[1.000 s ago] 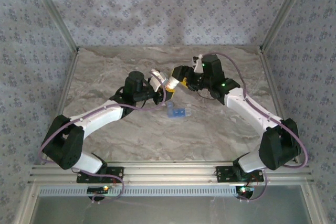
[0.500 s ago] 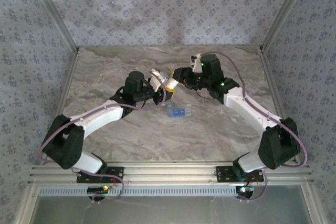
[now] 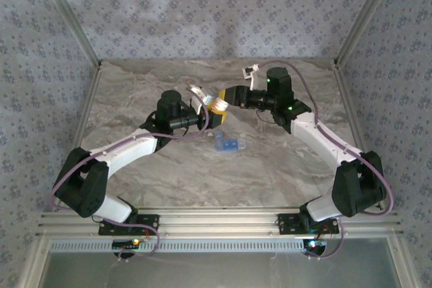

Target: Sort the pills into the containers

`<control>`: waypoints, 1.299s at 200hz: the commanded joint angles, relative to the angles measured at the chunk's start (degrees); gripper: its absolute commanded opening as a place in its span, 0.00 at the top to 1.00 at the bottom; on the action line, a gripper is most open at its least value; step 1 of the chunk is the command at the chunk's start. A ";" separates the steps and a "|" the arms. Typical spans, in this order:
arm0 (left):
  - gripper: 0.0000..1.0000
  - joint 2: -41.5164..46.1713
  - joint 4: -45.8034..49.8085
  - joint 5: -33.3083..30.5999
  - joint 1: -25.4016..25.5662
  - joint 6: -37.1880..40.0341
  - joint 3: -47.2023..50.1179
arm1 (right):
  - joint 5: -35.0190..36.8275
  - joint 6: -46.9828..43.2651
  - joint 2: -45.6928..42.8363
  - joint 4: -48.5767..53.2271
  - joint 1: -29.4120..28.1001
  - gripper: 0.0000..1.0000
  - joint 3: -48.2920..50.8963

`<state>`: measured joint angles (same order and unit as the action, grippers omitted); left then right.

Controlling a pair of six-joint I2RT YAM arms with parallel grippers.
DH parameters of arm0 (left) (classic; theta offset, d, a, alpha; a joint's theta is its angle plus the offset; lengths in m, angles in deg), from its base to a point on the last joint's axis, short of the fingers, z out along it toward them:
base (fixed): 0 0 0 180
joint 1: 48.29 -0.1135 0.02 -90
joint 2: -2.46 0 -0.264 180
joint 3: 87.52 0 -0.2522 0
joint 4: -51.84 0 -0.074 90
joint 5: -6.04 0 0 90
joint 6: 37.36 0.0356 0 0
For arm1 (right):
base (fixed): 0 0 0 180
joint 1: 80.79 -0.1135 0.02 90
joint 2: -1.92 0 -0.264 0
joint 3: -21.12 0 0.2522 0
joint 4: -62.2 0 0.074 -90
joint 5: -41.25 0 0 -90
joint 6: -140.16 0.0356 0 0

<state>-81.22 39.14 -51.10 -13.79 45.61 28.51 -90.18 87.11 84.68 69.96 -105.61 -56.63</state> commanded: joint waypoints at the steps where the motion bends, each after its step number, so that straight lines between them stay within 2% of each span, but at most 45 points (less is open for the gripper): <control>1: 1.00 1.62 -6.29 1.86 -0.23 -2.82 -1.02 | -1.98 -1.82 -1.41 0.14 -0.38 0.48 0.18; 39: 1.00 1.74 -1.14 -0.71 -0.23 2.08 -1.46 | 3.34 1.28 -4.63 5.31 0.88 0.23 -1.49; 75: 1.00 1.68 2.91 -2.64 -0.18 6.03 -1.97 | 4.88 5.25 -6.21 6.08 1.53 0.14 -1.22; 103: 1.00 1.59 6.82 -4.52 0.35 9.98 -2.73 | 11.00 11.27 -5.62 10.39 1.68 0.13 -1.57; 132: 1.00 1.19 8.61 -5.08 0.58 11.68 -3.24 | 13.66 15.00 -3.96 10.67 0.98 0.12 -1.61; 211: 1.00 -0.29 9.59 -5.31 1.32 12.84 -4.32 | 14.18 15.17 -0.22 10.46 -2.38 0.14 -3.34; 260: 1.00 -0.65 9.26 -5.27 1.44 12.59 -4.67 | 13.77 14.62 0.26 10.46 -3.32 0.25 -3.18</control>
<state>-81.35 49.17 -56.38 -12.85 57.39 25.97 -76.56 101.82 84.25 80.49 -108.67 -58.27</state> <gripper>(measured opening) 0.461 0.772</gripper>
